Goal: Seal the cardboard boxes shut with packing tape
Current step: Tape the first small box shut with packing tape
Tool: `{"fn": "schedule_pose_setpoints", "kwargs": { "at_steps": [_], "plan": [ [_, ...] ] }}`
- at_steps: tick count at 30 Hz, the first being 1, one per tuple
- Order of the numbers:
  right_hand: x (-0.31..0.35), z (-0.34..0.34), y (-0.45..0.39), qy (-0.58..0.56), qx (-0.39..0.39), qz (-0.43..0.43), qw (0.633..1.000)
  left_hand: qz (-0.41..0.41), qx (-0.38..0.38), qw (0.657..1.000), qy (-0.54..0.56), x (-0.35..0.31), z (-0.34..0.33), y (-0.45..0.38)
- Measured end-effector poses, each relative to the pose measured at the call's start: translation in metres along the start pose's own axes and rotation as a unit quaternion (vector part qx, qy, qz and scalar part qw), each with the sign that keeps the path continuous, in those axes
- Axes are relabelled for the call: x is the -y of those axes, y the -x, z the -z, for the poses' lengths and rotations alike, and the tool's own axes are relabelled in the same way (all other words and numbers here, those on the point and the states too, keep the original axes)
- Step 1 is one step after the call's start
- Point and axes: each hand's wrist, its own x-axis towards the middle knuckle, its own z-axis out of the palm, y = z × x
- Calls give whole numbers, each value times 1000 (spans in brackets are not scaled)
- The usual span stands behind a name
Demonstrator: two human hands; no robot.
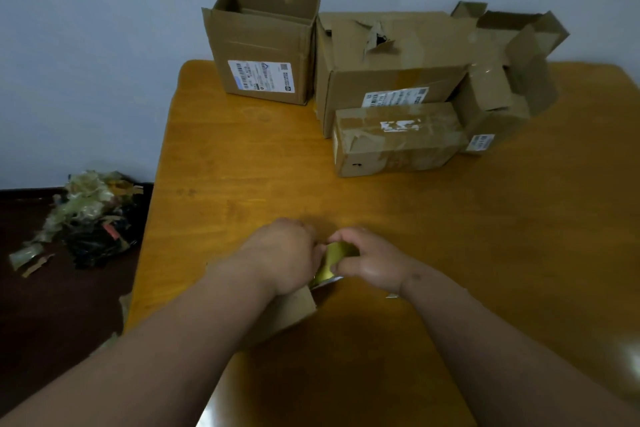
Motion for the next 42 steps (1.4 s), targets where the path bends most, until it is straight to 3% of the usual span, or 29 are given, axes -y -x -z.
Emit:
{"fn": "schedule_pose_setpoints", "kwargs": {
  "at_steps": [3, 5, 8, 11, 18, 23, 25, 28, 30, 32, 33, 36, 39, 42],
  "plan": [
    [-6, 7, 4, -9, 30, -17, 999, -18, -16, 999, -24, 2, -4, 1],
    [-2, 17, 5, 93, 48, 3, 995, -29, -25, 999, -22, 5, -7, 4],
    [8, 36, 5, 310, 25, 23, 950, -50, -34, 998, -22, 6, -10, 6],
    [9, 43, 4, 383, 26, 7, 923, -36, -31, 999, 0, 2, -6, 6],
    [12, 37, -3, 328, 9, 29, 944, -37, 32, 998, -29, -15, 14, -12],
    [4, 32, -5, 240, -22, 62, 969, 6, 41, 992, 117, -31, 9, -36],
    [-5, 35, 4, 148, -61, 62, 985, 22, 47, 987, 155, -28, 3, -37],
    [-42, 44, 22, 14, -198, 10, 980, 44, 54, 969, 236, -22, -5, -32],
    [-77, 48, 35, 88, -219, -98, 967, 66, 49, 951, 299, -18, -8, -30],
    [-107, 40, 50, 243, -129, -196, 941, 75, 51, 943, 321, -16, -8, -30],
    [-118, 34, 54, 300, -98, -205, 927, 78, 55, 941, 325, -16, -8, -30],
    [-128, 19, 57, 351, -113, -143, 918, 79, 64, 933, 345, -15, -7, -33],
    [-126, 16, 53, 361, -76, -120, 922, 91, 78, 917, 382, -14, -5, -34],
    [-112, 24, 56, 274, -56, -88, 956, 108, 72, 897, 422, -13, -4, -33]
  ]
}}
